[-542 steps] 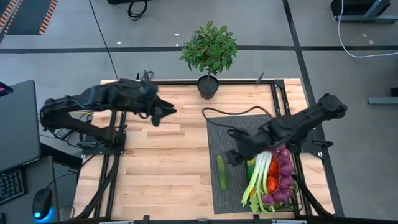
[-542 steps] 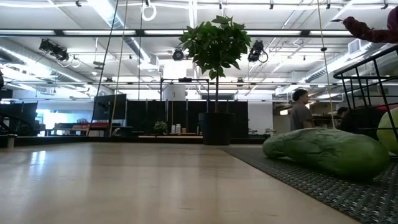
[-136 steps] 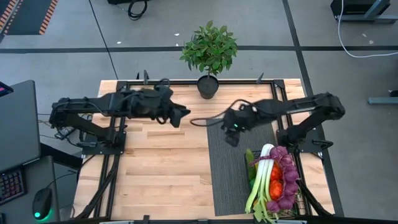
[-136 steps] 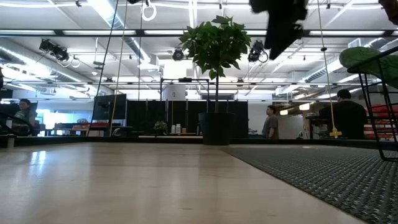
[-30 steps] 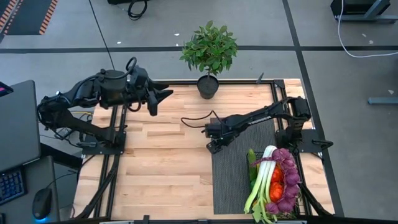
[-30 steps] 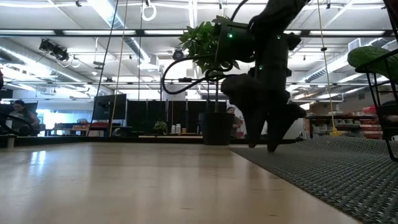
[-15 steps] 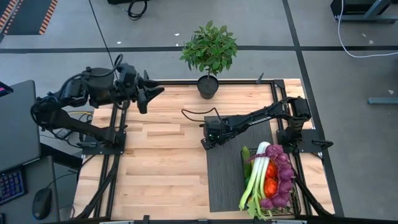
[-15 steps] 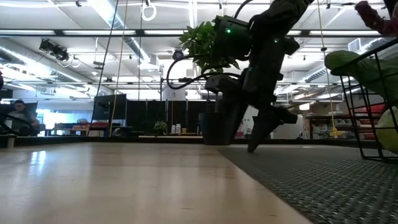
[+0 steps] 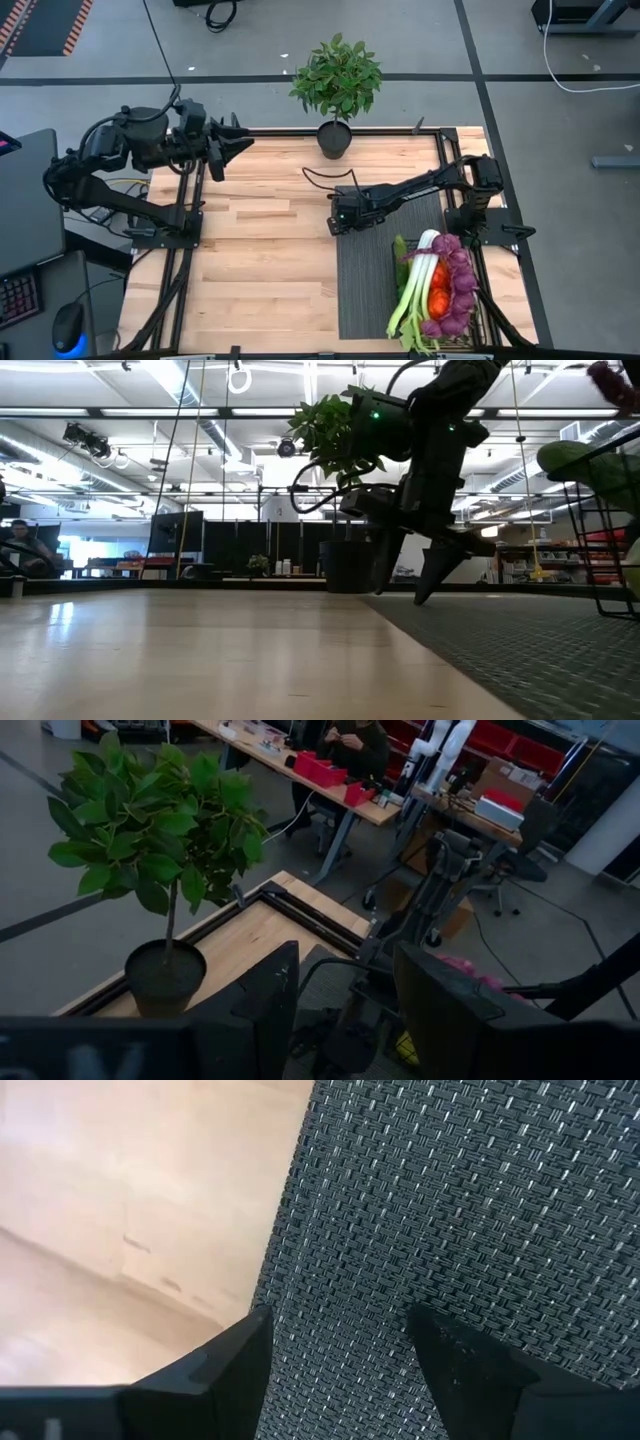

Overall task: Build produce basket
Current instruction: Adjust the grey mat

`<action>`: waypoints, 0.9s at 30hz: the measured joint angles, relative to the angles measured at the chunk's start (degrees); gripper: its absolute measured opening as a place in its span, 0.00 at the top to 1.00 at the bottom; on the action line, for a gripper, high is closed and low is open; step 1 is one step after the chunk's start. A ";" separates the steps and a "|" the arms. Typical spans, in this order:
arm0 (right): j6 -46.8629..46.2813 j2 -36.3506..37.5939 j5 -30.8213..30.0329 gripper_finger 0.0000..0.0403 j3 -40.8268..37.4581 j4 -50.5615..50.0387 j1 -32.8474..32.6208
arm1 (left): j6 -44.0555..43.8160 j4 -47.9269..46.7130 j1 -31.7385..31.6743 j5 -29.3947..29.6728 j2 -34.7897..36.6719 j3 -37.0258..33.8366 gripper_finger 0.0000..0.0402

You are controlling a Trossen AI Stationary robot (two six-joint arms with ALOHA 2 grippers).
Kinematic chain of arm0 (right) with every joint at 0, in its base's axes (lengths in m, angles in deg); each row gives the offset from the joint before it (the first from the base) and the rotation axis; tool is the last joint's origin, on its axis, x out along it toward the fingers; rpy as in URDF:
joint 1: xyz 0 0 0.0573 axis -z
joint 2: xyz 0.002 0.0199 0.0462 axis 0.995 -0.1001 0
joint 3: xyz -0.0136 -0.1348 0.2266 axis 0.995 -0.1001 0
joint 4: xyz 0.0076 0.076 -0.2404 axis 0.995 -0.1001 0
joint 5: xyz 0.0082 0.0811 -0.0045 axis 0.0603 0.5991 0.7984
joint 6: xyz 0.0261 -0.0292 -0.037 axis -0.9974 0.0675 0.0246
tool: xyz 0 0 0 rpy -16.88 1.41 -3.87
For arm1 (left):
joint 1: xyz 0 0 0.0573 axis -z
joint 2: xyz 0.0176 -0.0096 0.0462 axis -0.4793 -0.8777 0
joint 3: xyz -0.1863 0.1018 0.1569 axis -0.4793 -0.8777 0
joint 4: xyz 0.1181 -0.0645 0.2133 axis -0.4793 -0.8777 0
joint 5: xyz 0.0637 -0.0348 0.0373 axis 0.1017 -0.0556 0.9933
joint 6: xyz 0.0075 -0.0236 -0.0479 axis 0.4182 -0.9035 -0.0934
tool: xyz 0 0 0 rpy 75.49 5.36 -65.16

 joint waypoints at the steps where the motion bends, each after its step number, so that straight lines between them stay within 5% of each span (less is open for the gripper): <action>1: -0.19 0.02 0.04 0.39 -0.14 -0.06 -0.29 | 0.00 -0.03 0.00 0.00 0.00 0.00 0.57; 17: -4.64 -0.15 2.13 0.39 -0.20 1.21 -2.11 | 1.11 -1.52 0.00 0.00 0.72 -0.02 0.57; 27: 9.21 0.57 5.11 0.39 8.01 -5.81 0.02 | 1.28 -1.50 0.02 0.00 0.70 -0.01 0.57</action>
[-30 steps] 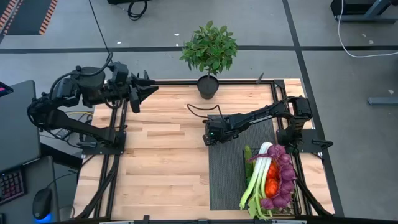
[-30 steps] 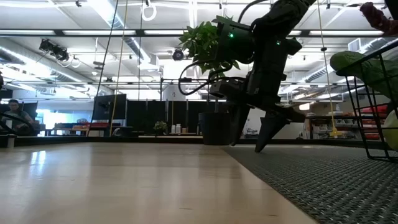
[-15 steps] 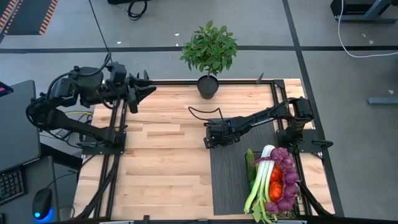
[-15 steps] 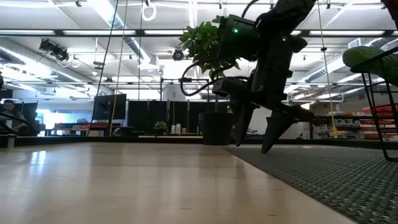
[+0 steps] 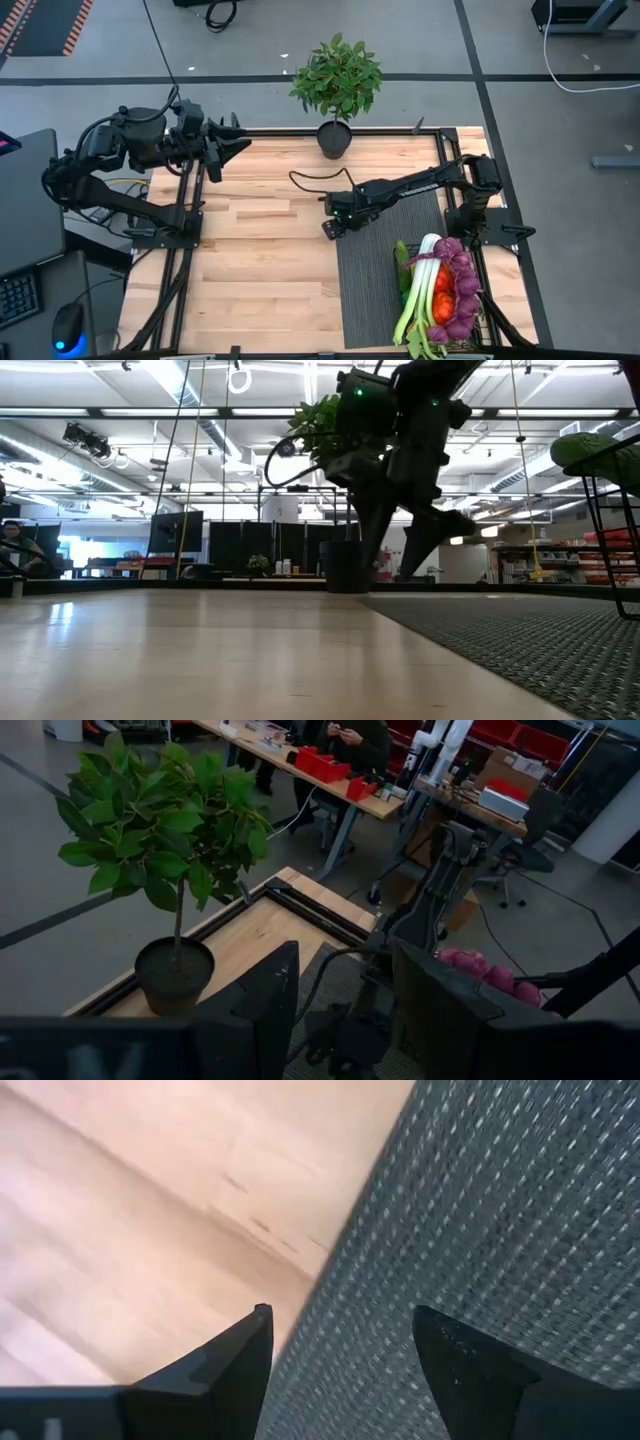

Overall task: Build produce basket
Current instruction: Adjust the grey mat

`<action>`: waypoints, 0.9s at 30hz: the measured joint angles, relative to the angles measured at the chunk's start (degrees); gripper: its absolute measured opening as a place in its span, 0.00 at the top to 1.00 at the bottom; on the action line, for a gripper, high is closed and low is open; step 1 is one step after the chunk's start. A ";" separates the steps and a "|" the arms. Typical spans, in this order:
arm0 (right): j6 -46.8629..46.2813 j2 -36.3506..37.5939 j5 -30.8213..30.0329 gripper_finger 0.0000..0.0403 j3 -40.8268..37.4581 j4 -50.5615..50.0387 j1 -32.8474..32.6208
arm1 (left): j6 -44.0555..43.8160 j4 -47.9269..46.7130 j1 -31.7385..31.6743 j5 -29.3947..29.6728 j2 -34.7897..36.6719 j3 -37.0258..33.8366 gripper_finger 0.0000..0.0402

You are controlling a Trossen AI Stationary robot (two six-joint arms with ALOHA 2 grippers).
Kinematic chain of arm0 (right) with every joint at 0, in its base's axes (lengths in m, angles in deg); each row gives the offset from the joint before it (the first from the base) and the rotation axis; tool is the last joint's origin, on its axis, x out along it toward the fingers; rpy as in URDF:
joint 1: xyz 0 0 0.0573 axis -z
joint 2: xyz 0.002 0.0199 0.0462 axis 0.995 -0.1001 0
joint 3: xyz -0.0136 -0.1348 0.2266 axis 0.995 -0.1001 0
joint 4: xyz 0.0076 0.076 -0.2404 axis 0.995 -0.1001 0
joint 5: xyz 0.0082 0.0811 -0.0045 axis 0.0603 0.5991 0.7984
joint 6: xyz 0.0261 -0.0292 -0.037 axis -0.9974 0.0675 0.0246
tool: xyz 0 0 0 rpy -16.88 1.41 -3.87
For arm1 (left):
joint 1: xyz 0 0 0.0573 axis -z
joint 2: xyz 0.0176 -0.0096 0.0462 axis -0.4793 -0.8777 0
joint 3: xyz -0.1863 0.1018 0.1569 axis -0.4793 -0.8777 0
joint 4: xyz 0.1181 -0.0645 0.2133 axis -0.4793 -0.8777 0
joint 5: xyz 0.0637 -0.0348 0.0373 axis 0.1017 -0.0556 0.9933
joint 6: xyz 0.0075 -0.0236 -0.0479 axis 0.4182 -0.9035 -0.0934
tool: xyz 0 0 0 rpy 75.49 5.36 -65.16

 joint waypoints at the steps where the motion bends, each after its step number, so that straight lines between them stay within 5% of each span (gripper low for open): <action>1: 1.20 -0.01 0.68 0.39 0.24 -0.66 0.02 | -0.01 0.01 0.00 0.00 0.00 0.00 0.57; 6: 8.61 0.33 4.26 0.39 1.59 -5.75 -0.49 | -1.21 0.03 0.00 0.00 0.00 0.01 0.57; 14: 20.67 0.28 2.07 0.39 2.03 -22.71 -3.77 | -2.04 0.27 -0.02 0.00 -0.02 0.01 0.57; 27: 22.03 -0.04 -0.87 0.39 -4.24 -10.14 -7.30 | -4.32 0.39 -0.01 0.02 -0.20 0.01 0.57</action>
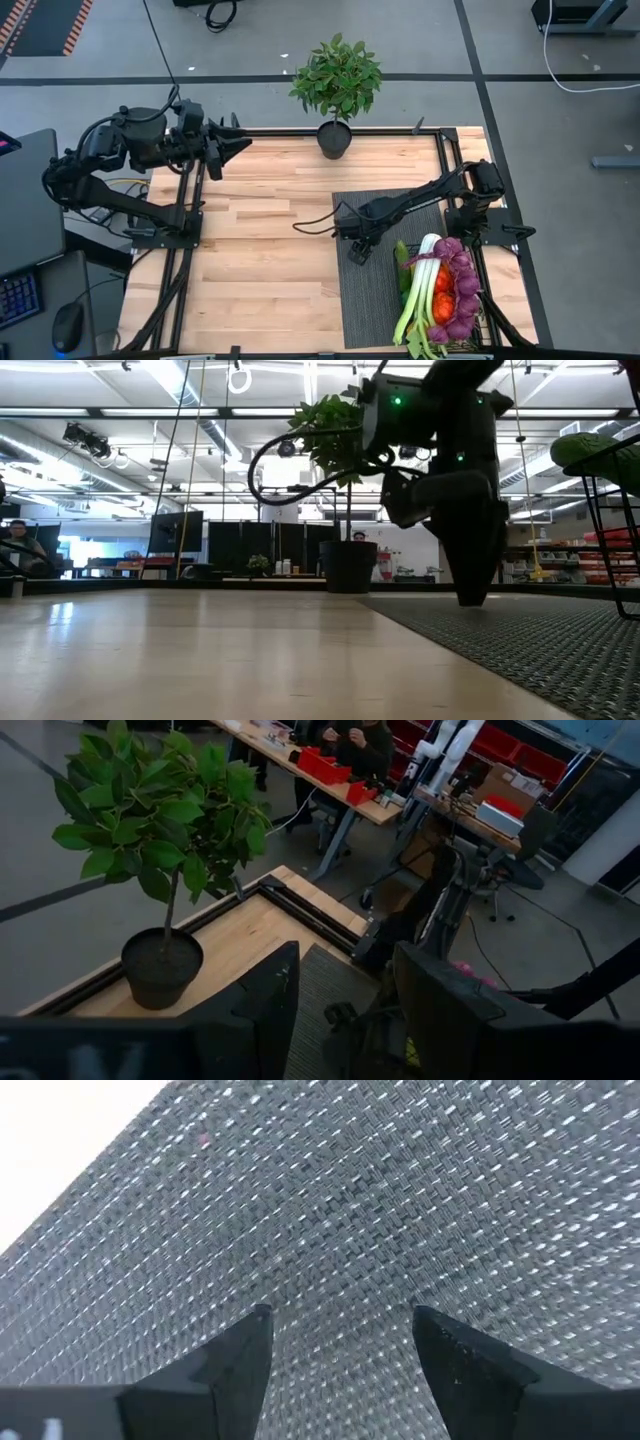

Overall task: Build produce basket
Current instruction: Adjust the grey mat

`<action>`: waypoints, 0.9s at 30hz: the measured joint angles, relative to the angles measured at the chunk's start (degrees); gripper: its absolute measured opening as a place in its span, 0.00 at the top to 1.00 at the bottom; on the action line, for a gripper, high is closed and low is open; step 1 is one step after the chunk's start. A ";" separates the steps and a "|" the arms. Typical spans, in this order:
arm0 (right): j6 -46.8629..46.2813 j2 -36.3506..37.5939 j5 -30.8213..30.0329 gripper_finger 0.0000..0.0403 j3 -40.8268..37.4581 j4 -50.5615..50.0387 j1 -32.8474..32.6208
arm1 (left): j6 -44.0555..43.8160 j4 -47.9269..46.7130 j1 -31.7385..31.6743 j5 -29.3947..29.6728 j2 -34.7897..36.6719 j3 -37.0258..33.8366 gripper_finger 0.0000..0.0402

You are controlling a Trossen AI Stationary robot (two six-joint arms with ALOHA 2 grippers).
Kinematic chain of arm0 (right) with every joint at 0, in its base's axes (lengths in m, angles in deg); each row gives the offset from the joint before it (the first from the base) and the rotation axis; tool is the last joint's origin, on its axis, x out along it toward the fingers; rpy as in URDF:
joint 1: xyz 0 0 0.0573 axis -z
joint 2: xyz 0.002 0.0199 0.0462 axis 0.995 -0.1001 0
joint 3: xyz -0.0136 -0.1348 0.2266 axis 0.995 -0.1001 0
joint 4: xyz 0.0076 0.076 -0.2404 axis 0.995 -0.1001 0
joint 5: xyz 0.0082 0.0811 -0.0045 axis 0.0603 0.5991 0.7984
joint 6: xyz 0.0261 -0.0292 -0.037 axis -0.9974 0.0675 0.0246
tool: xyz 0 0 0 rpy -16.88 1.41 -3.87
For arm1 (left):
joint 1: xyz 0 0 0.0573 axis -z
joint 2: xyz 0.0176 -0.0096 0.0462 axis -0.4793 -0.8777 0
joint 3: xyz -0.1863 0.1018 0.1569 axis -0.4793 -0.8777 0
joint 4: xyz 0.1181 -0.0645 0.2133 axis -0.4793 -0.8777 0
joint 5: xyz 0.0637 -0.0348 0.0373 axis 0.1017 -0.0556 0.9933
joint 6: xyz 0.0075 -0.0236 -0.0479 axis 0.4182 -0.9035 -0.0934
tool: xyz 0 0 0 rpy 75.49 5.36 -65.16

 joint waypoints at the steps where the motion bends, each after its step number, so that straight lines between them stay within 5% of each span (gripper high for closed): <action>1: -0.47 0.00 0.01 0.39 -0.62 0.96 0.02 | -0.02 0.00 0.01 0.00 0.00 0.00 0.57; 15: -24.36 0.57 -2.59 0.39 -5.17 8.46 1.02 | -1.86 -0.44 0.01 0.00 0.00 0.00 0.57; 27: -34.25 0.26 -6.25 0.39 -5.23 13.35 3.72 | -1.90 -1.20 0.00 -0.02 0.56 0.00 0.57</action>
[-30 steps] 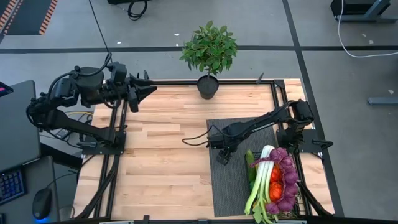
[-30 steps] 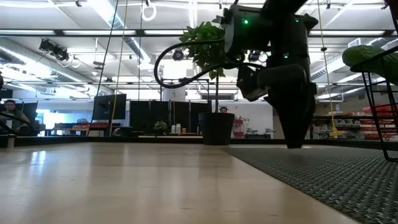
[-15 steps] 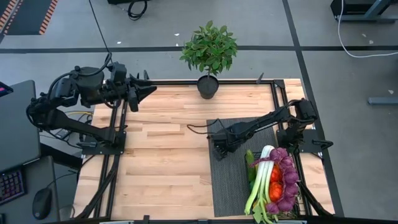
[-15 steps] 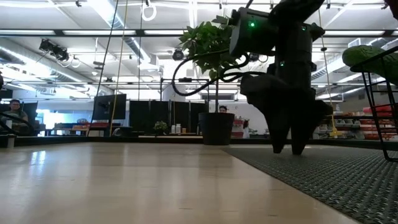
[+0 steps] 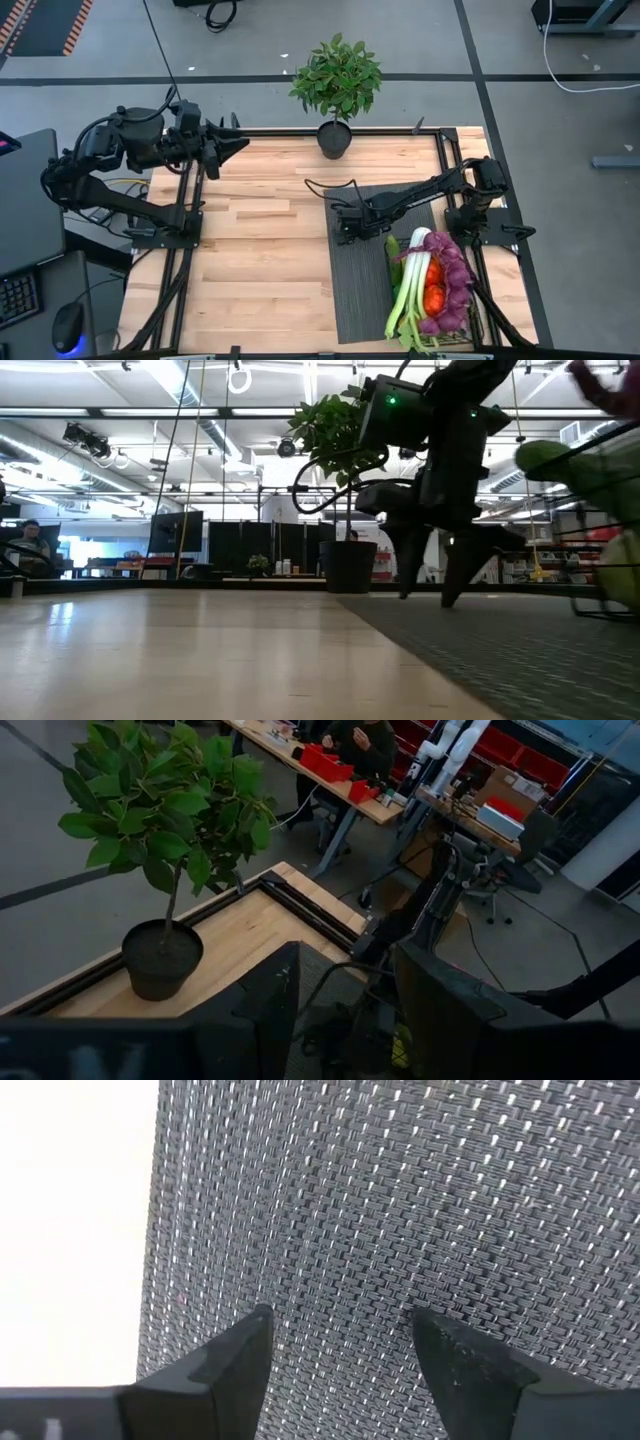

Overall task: Build produce basket
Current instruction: Adjust the grey mat

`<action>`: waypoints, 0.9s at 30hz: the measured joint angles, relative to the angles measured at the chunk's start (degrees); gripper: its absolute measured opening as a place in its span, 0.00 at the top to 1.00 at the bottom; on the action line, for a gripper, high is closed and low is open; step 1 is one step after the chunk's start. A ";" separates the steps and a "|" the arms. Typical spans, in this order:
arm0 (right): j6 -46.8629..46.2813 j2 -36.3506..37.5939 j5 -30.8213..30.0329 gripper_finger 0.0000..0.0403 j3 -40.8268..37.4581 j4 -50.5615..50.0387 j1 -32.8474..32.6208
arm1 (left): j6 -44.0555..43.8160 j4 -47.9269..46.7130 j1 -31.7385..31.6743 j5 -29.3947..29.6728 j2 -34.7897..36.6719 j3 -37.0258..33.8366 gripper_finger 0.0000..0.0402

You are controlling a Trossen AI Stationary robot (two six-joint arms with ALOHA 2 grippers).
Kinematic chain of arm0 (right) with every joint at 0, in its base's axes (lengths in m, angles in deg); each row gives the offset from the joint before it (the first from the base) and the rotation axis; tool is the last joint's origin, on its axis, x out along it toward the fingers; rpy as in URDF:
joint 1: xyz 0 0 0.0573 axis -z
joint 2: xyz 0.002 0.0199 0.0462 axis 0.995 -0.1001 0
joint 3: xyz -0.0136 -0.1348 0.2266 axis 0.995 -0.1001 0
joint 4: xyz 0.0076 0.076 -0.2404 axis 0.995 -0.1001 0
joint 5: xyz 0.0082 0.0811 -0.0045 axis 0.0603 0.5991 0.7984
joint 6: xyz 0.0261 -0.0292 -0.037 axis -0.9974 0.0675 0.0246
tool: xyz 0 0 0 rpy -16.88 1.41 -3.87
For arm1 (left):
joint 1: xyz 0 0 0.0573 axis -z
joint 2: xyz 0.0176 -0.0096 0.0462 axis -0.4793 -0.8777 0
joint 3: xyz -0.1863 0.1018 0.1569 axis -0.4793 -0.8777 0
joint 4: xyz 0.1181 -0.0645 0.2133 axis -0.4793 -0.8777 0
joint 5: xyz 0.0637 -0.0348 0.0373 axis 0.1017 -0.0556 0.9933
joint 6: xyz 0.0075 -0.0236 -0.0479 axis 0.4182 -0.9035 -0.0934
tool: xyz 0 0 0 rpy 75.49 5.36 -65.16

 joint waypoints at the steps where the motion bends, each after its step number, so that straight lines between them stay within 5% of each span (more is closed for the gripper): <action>1: -0.12 -0.06 -0.38 0.39 0.02 0.63 0.26 | 0.00 -0.13 0.00 0.00 0.17 0.00 0.57; 9: 1.06 0.07 1.44 0.39 0.94 0.30 1.85 | 0.28 -0.52 -0.01 0.00 0.71 0.00 0.57; 27: 29.88 0.70 -2.38 0.39 13.70 -25.39 11.40 | -0.80 -0.53 -0.02 0.00 0.57 0.00 0.57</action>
